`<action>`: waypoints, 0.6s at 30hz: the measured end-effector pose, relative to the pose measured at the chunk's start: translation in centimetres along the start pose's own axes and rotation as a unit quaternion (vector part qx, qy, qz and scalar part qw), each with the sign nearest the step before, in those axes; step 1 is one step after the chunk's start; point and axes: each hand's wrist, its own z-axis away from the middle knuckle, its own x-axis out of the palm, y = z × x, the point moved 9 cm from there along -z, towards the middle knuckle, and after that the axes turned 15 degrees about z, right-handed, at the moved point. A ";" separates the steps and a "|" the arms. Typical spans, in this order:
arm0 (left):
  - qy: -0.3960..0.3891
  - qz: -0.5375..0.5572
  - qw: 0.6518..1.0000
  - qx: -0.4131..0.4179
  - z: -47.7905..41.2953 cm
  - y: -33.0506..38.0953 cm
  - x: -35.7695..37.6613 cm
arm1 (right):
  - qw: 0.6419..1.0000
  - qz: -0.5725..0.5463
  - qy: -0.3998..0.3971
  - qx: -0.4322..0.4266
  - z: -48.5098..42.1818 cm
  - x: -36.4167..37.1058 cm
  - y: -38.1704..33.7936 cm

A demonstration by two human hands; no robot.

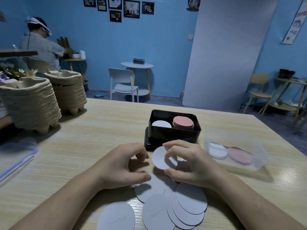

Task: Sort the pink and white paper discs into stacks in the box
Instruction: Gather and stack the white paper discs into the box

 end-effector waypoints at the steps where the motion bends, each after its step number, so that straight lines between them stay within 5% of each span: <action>1: -0.019 -0.003 1.000 -0.013 0.1 -0.3 0.3 | 1.000 -0.001 -0.001 0.004 0.1 0.0 0.2; 8: -0.113 -0.053 0.992 -0.020 0.5 -0.8 1.6 | 1.000 0.006 -0.005 0.010 0.3 0.0 0.4; 18: -0.054 -0.075 0.996 -0.008 0.3 -0.7 0.3 | 1.000 0.007 -0.009 0.019 0.3 -0.2 0.6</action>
